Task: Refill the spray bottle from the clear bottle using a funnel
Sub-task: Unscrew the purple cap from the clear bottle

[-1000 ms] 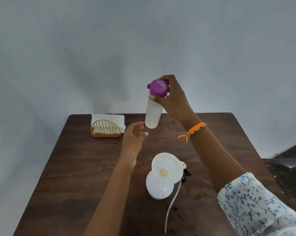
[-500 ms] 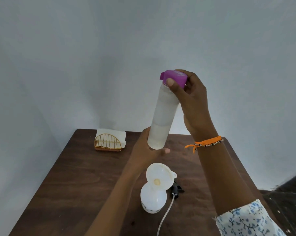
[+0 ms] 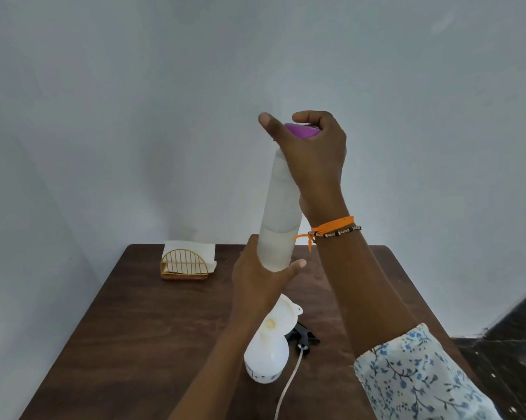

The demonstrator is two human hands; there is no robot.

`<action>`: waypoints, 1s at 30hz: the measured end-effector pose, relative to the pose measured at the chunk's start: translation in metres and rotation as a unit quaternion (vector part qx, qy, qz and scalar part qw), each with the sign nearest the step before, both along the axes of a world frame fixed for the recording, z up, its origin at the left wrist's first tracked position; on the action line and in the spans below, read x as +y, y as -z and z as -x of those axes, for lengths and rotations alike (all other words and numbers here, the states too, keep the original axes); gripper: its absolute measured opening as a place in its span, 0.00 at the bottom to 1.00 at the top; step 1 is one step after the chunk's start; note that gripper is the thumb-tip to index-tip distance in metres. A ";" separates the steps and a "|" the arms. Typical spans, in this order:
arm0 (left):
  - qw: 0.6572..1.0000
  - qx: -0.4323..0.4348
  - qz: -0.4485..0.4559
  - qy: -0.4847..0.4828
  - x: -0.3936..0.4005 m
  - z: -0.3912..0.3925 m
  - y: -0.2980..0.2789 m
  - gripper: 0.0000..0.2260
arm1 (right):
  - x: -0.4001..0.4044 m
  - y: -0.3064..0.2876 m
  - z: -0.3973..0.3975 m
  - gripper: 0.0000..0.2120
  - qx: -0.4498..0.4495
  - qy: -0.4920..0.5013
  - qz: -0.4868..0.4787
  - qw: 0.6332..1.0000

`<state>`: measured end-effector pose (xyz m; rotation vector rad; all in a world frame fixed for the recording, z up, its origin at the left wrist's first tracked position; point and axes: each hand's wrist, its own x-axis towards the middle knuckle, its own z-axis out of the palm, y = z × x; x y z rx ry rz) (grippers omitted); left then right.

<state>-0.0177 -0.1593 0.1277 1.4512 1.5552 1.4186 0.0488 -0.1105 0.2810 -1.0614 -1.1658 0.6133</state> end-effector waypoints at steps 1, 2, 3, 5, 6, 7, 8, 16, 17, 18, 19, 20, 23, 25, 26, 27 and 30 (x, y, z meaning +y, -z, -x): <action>1.000 -0.005 -0.004 -0.003 -0.002 -0.001 -0.002 0.23 | 0.000 -0.002 0.001 0.19 -0.002 0.006 -0.001 1.000; 1.000 -0.008 -0.010 -0.006 -0.004 -0.002 -0.003 0.22 | 0.000 -0.004 0.002 0.15 -0.006 0.000 0.000 1.000; 1.000 -0.012 -0.015 -0.010 -0.006 -0.003 -0.003 0.21 | -0.001 -0.005 0.002 0.12 -0.010 -0.014 0.000 1.000; 0.999 -0.014 -0.022 -0.020 -0.007 -0.002 -0.004 0.19 | -0.002 -0.006 0.002 0.08 -0.011 -0.053 -0.004 0.999; 0.999 -0.015 -0.025 -0.022 -0.007 0.000 -0.004 0.18 | -0.002 -0.007 0.001 0.07 -0.009 -0.070 -0.007 0.997; 0.999 -0.017 -0.027 -0.022 -0.008 0.000 -0.005 0.16 | -0.002 -0.007 0.000 0.07 -0.004 -0.085 -0.009 0.996; 0.999 -0.017 -0.029 -0.020 -0.007 0.002 -0.006 0.15 | -0.001 -0.008 -0.002 0.06 0.004 -0.098 -0.008 0.995; 0.999 -0.013 0.017 0.034 -0.002 0.004 -0.003 0.11 | -0.002 -0.011 -0.014 0.08 0.043 -0.244 -0.003 0.969; 0.999 -0.017 0.020 0.048 -0.003 0.003 -0.001 0.10 | -0.002 -0.011 -0.015 0.08 0.046 -0.273 -0.001 0.961; 0.998 -0.018 0.020 0.055 -0.003 0.003 0.000 0.10 | -0.002 -0.011 -0.017 0.08 0.047 -0.285 -0.002 0.957; 0.998 -0.024 0.018 0.058 -0.003 0.003 0.000 0.10 | -0.001 -0.010 -0.018 0.08 0.050 -0.287 -0.006 0.957; 0.998 -0.031 0.015 0.060 -0.003 0.003 0.000 0.10 | -0.001 -0.010 -0.020 0.09 0.054 -0.285 -0.009 0.957; 0.997 -0.045 0.004 0.056 -0.002 0.002 -0.004 0.11 | 0.002 -0.006 -0.022 0.19 0.080 -0.258 -0.005 0.963; 0.996 -0.070 -0.002 0.049 -0.001 -0.001 -0.006 0.11 | 0.002 -0.001 -0.021 0.26 0.096 -0.218 -0.002 0.971; 0.996 -0.082 -0.004 0.046 0.000 -0.001 -0.005 0.12 | 0.000 0.001 -0.018 0.28 0.091 -0.190 -0.003 0.978; 0.995 -0.089 -0.003 0.042 -0.001 -0.002 -0.005 0.13 | -0.002 0.002 -0.016 0.29 0.077 -0.161 -0.005 0.984; 0.996 -0.087 -0.006 0.033 -0.001 -0.001 -0.002 0.21 | -0.005 0.005 -0.009 0.30 0.023 -0.099 -0.016 0.995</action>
